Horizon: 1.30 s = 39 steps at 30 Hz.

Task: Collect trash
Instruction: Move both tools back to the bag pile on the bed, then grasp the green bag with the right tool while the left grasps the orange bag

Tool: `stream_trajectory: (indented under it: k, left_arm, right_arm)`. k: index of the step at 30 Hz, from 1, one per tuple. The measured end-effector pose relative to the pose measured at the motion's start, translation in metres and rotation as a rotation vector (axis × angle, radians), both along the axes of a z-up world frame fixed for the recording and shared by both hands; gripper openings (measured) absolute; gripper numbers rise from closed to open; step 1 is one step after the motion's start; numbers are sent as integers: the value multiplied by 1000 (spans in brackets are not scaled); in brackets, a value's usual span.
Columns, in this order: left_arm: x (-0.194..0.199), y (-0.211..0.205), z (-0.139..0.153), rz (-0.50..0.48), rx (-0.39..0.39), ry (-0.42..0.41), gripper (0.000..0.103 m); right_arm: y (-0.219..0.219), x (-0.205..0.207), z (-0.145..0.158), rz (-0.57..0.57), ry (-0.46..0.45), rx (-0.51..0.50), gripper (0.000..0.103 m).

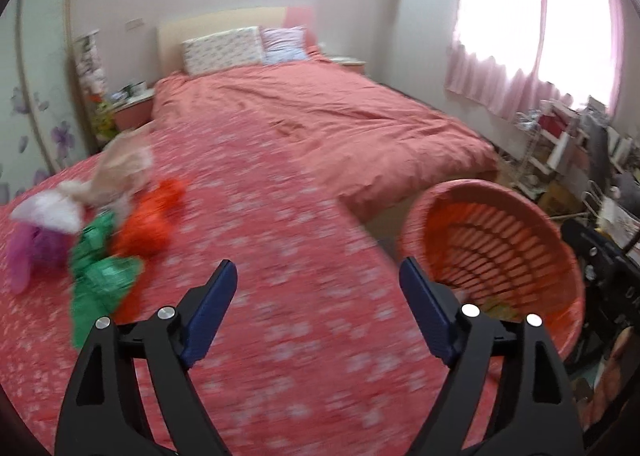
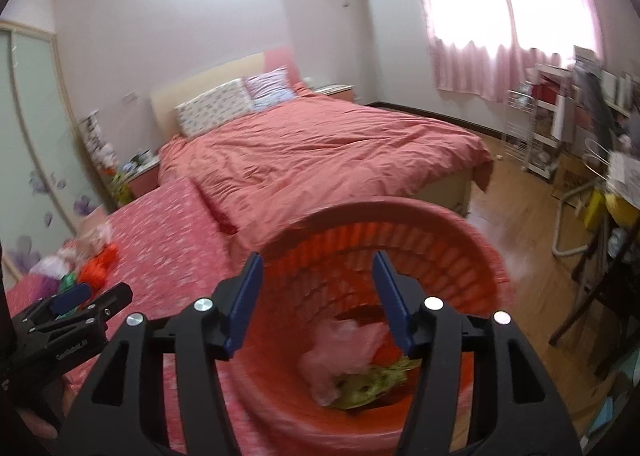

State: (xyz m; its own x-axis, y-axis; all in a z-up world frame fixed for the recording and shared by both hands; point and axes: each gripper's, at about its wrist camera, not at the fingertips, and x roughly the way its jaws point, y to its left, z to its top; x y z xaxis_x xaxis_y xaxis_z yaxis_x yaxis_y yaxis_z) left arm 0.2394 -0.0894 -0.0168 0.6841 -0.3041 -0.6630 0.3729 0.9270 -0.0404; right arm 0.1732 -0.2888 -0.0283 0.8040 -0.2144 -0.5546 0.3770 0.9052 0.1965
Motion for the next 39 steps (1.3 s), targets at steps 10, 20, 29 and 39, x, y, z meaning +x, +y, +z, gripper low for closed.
stream_trajectory:
  k: [10, 20, 29, 39]
  left_arm:
    - [6, 141, 9, 294, 25, -45, 101]
    - [7, 278, 12, 588, 26, -25, 101]
    - [2, 332, 2, 671, 14, -21, 101]
    - [6, 331, -6, 622, -3, -28, 101]
  right_arm:
    - [130, 56, 9, 284, 28, -35, 56]
    - [262, 115, 3, 527, 77, -12, 54]
    - [324, 168, -20, 561, 169, -36, 47]
    - [345, 192, -42, 555, 269, -109, 37]
